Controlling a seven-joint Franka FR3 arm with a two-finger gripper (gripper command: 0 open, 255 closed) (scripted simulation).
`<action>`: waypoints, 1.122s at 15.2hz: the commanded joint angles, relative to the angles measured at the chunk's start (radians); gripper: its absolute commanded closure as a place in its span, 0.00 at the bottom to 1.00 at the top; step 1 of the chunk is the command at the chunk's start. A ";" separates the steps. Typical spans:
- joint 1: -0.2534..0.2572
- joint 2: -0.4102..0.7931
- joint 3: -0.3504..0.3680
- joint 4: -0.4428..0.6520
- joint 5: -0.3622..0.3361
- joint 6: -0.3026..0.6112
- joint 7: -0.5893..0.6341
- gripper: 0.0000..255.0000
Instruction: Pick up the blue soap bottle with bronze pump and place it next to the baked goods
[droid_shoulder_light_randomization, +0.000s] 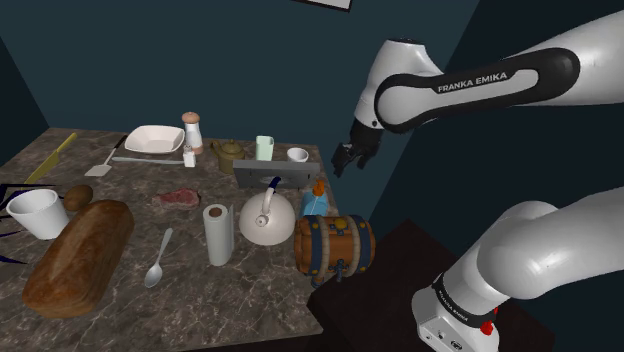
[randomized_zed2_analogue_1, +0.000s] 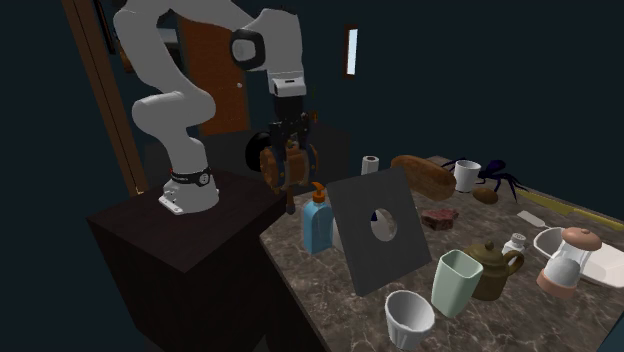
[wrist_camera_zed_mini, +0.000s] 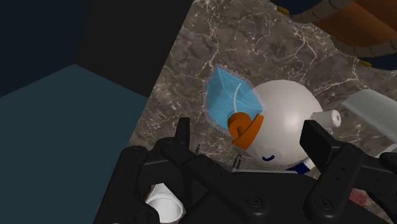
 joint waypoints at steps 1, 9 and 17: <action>-0.001 0.076 0.019 -0.001 0.003 0.094 0.031 0.00; -0.023 0.343 0.061 0.042 -0.039 0.358 0.126 0.00; -0.028 0.424 0.065 0.036 -0.062 0.445 0.143 0.00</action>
